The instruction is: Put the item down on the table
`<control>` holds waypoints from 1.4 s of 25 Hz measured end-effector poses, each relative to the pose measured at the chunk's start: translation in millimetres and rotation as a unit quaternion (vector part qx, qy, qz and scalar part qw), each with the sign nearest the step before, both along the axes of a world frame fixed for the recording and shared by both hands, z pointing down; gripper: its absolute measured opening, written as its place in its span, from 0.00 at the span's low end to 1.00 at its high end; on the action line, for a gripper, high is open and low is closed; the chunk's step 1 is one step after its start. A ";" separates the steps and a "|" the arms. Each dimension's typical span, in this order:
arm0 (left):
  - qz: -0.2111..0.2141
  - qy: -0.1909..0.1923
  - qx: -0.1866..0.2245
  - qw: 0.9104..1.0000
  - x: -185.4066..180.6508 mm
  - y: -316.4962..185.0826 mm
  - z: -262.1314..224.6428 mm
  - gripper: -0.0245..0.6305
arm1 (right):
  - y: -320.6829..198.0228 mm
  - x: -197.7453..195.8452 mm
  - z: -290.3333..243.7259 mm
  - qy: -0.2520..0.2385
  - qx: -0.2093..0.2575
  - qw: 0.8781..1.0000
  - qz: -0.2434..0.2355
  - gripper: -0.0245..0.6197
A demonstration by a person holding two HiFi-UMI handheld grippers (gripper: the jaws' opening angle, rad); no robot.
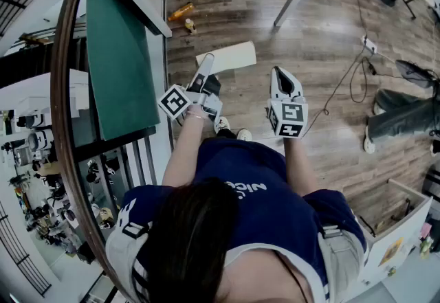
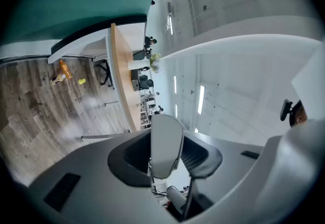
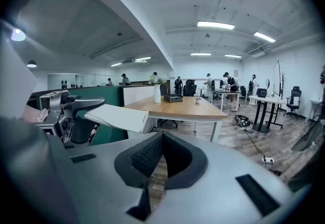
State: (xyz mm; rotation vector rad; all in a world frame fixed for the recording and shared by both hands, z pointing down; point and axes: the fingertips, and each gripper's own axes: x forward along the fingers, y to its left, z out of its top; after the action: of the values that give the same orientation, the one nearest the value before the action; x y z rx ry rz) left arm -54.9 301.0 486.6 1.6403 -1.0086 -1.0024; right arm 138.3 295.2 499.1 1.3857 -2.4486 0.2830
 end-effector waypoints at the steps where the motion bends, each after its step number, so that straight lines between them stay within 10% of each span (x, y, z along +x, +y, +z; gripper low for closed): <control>1: 0.001 0.003 -0.002 1.000 0.4 -1.2 4.4 0.27 | -1.7 -1.2 2.9 0.002 0.001 1.000 0.001 0.05; 17: 0.002 0.022 -0.017 1.000 2.3 1.7 14.7 0.27 | -6.4 -2.7 5.1 -0.007 0.011 1.000 0.013 0.06; 24: 0.007 0.029 -0.026 0.999 2.2 15.3 23.1 0.27 | 8.7 -14.2 10.4 -0.022 -0.005 1.000 -0.017 0.51; 35: 0.030 0.032 -0.031 0.999 -8.7 17.4 39.0 0.27 | 15.2 -26.8 22.0 -0.005 -0.006 1.000 -0.002 0.55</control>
State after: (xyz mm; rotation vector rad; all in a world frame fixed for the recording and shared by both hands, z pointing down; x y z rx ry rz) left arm -63.6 318.4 525.6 1.5678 -0.9343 -0.9686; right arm 111.5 310.4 521.1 1.3771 -2.4529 0.3033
